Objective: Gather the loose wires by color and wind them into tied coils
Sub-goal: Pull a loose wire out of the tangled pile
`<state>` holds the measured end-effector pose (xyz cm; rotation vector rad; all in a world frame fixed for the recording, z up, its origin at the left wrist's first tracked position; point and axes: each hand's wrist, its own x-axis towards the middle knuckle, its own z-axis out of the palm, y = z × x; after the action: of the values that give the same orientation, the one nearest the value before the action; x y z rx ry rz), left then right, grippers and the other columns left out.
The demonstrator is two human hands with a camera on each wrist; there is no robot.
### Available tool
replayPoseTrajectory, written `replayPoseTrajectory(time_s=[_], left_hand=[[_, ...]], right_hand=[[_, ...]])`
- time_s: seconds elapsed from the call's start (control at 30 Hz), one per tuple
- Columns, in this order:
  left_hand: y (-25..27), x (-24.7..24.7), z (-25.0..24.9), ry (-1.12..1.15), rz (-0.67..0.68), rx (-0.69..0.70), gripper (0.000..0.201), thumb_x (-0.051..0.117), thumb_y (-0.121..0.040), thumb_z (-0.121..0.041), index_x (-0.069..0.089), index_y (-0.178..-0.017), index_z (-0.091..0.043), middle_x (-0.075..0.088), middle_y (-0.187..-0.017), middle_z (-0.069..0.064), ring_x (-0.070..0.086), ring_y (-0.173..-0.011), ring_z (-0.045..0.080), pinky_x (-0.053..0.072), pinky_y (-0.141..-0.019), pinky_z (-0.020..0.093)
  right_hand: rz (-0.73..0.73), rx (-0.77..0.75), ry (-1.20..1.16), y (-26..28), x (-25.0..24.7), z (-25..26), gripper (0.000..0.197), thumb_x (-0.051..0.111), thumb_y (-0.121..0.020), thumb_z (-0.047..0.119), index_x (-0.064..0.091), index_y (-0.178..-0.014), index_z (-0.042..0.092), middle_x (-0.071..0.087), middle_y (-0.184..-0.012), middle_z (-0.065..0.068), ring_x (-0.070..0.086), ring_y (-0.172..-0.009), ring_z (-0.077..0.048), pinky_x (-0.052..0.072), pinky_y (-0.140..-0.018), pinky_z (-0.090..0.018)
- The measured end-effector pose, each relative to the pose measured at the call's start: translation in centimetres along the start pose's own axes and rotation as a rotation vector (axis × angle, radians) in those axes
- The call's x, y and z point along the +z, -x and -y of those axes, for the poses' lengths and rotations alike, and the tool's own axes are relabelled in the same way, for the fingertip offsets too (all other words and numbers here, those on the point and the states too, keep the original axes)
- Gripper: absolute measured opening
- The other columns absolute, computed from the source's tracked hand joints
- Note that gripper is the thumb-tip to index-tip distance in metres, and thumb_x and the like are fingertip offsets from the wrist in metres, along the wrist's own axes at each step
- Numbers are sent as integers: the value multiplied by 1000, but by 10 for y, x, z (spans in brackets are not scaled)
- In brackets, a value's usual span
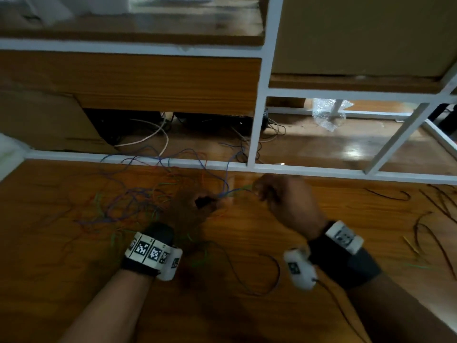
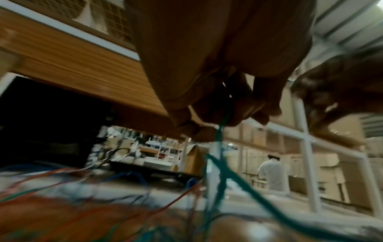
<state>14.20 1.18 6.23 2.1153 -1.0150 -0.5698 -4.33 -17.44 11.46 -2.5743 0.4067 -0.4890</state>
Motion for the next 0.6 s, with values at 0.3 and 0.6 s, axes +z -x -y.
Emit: replayPoseTrajectory(time_s=[0.3, 0.6], left_hand=[[17, -35, 64, -68, -198, -21, 75, 46, -64, -96, 74, -102, -38, 74, -98, -2, 67, -87, 18, 56, -76, 43], [8, -6, 16, -160, -34, 92, 20, 66, -96, -28, 76, -112, -20, 74, -87, 5, 59, -66, 14, 47, -63, 23]], right_hand=[[2, 294, 260, -23, -9, -42, 19, 68, -96, 18, 68, -111, 28, 75, -108, -15, 70, -91, -32, 59, -78, -42], [296, -85, 344, -26, 78, 42, 27, 62, -92, 27, 71, -118, 30, 73, -106, -7, 68, -103, -34, 58, -78, -47]])
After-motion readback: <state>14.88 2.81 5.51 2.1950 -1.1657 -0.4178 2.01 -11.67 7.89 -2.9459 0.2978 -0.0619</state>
